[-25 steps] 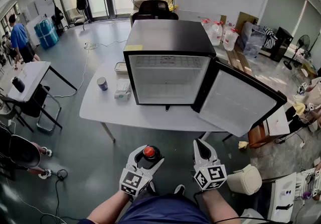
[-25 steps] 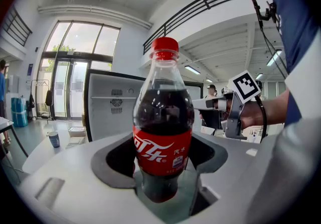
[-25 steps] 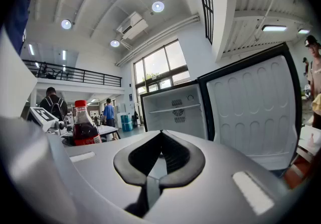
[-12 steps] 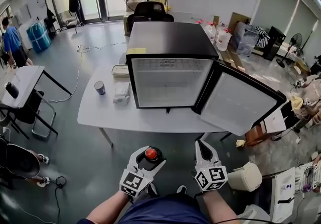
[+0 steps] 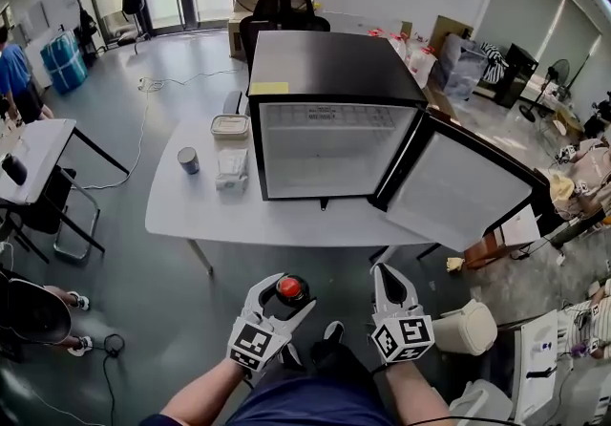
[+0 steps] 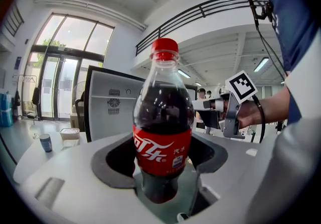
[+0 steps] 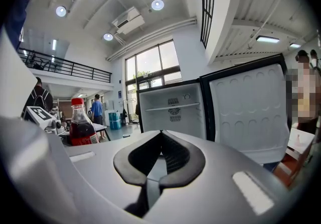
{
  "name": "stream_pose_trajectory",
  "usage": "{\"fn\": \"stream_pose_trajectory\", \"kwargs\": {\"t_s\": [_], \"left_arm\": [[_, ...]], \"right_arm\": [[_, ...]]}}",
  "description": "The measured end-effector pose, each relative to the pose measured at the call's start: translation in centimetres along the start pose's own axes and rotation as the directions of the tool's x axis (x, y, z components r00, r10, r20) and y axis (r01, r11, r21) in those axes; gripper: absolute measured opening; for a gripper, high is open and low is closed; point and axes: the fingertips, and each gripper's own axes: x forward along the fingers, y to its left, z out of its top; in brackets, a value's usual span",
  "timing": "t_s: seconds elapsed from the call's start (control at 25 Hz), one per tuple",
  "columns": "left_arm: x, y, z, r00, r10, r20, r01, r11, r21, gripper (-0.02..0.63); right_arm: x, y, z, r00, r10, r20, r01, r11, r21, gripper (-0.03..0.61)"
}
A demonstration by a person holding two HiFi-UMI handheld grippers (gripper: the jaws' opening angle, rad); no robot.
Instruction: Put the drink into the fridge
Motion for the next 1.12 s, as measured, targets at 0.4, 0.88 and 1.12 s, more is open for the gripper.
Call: {"fn": "stream_pose_trajectory", "kwargs": {"t_s": [0.4,0.88,1.12], "left_arm": [[2.6,2.4,0.0,0.999,0.030,-0.013,-0.030,0.999,-0.013,0.313],[9.0,7.8,1.1,0.989,0.144,-0.030,-0.145,0.989,-0.031,0.313],[11.9,9.0,1.7,0.985,0.169,-0.037,-0.170,0.985,-0.024,0.313]], "right_arm": [[5.3,0.3,-0.2,0.996,0.085,-0.023,-0.085,0.996,0.003,0.006],[13.1,-3.7,2.0,0.985,0.173,-0.017,-0.173,0.985,0.002,0.006],[15.7,-5.4,2.5,0.978,0.207,-0.029,-0.207,0.978,0.010,0.006]]}}
